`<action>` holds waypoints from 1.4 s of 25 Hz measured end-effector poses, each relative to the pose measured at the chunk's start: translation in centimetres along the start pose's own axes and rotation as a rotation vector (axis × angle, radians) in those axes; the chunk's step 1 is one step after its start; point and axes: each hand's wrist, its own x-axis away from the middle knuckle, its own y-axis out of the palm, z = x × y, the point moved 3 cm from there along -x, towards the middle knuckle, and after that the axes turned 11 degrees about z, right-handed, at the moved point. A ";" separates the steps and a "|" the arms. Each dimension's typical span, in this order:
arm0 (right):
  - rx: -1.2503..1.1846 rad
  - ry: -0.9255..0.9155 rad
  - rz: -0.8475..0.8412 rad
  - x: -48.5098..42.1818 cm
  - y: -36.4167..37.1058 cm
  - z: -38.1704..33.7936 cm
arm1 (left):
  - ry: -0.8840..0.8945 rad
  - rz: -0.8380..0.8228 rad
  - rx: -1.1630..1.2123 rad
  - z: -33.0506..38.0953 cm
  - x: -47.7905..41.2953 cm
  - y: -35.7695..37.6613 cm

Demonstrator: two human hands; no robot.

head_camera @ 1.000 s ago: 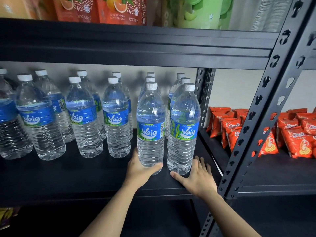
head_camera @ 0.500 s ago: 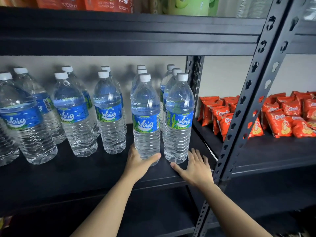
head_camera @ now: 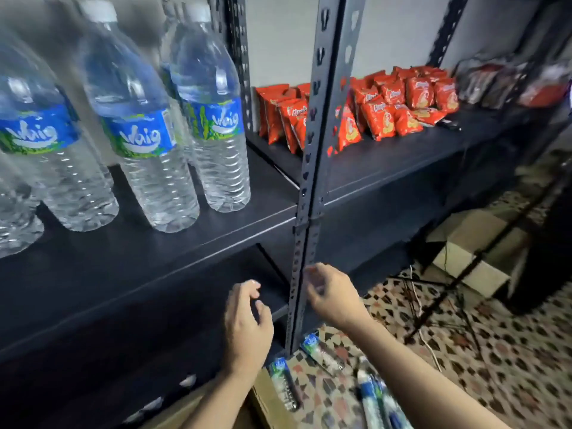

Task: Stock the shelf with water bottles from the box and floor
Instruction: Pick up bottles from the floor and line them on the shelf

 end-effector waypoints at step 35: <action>0.632 0.300 -0.419 2.0 51.3 63.8 | -1.146 -0.689 -0.654 -55.5 40.9 43.5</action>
